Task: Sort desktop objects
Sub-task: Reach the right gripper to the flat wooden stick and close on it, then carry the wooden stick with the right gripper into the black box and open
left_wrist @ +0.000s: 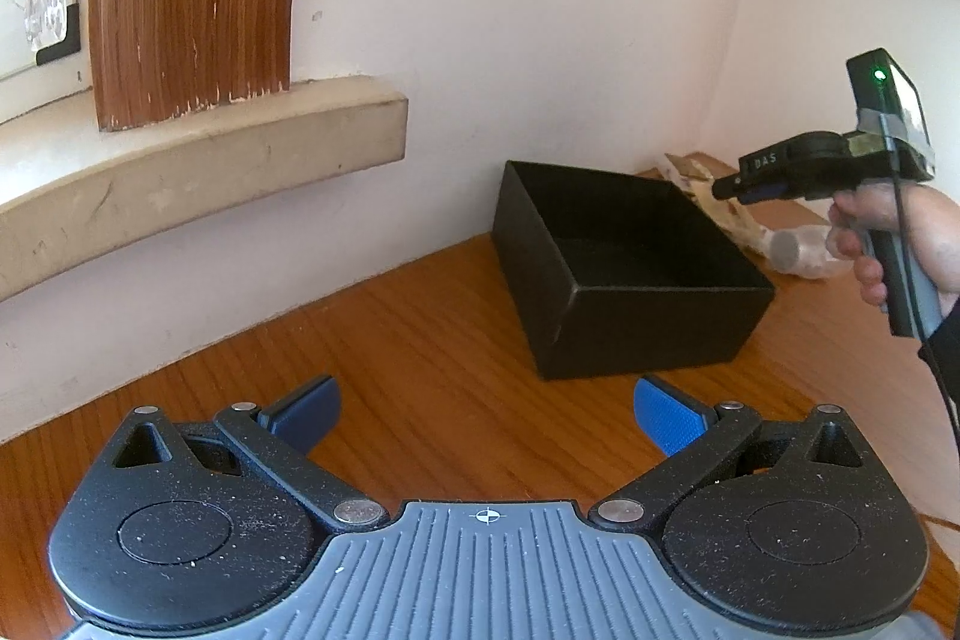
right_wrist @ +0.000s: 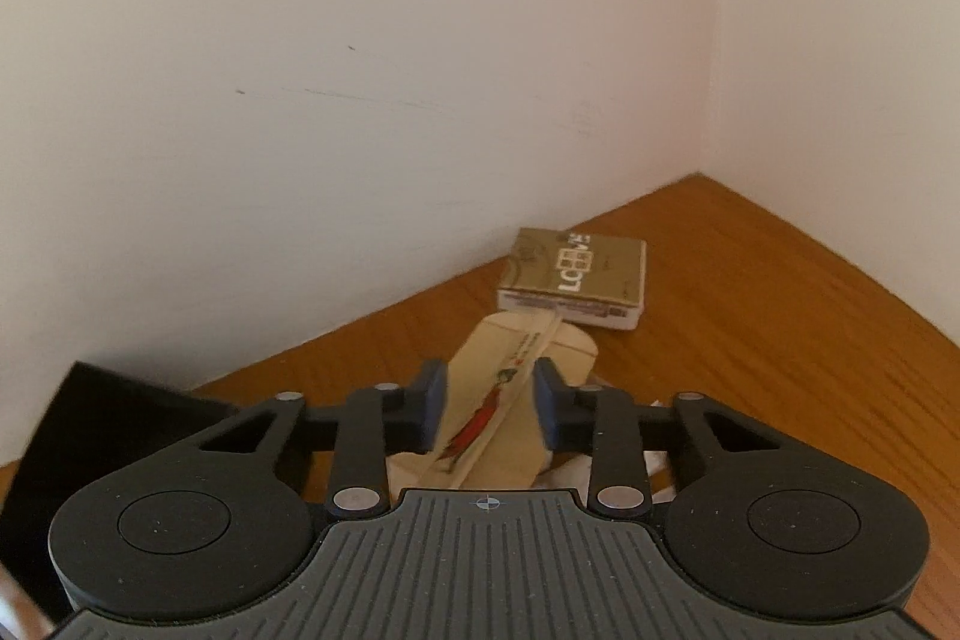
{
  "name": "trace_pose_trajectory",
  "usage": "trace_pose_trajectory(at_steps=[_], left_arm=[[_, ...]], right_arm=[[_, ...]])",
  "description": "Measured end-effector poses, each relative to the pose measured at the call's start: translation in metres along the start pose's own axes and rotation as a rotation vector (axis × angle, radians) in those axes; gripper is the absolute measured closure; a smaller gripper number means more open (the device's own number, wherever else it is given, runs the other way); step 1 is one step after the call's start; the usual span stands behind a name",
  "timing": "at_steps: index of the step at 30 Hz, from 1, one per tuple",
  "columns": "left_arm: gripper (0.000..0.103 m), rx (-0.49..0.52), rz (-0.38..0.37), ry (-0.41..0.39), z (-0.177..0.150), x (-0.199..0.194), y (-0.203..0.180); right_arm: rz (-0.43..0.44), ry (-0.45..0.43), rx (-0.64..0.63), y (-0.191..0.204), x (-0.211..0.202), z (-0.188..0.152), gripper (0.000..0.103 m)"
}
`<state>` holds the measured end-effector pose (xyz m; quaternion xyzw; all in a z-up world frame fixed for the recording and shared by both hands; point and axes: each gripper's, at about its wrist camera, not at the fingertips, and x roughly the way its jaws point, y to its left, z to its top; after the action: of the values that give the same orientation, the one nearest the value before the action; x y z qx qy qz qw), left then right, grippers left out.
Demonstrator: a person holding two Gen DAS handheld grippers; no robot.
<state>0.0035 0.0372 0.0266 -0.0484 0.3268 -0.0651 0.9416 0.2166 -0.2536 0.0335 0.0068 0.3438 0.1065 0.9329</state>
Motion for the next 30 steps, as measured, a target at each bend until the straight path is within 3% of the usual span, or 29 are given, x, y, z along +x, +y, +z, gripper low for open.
trace_pose_trajectory(at_steps=[8, 12, 17, 24, 30], left_arm=[[0.0, 0.001, 0.004, 0.005, -0.001, 0.002, 0.001], [0.0, 0.004, 0.002, 0.004, -0.002, 0.0, 0.0], [0.0, 0.001, -0.004, -0.002, -0.001, -0.003, 0.001], [0.0, 0.008, -0.002, -0.008, 0.001, -0.004, -0.002], [0.0, 0.012, -0.003, -0.017, 0.002, -0.006, -0.004]], right_arm=[[-0.025, 0.018, -0.051, 0.003, 0.01, 0.002, 0.076], [-0.016, 0.037, -0.064, 0.005, 0.012, 0.004, 0.09], [0.003, 0.031, -0.043, 0.004, 0.004, 0.0, 0.091], [0.047, 0.009, -0.075, 0.01, -0.031, -0.01, 0.091], [0.076, -0.006, -0.141, 0.017, -0.069, -0.038, 0.091]])
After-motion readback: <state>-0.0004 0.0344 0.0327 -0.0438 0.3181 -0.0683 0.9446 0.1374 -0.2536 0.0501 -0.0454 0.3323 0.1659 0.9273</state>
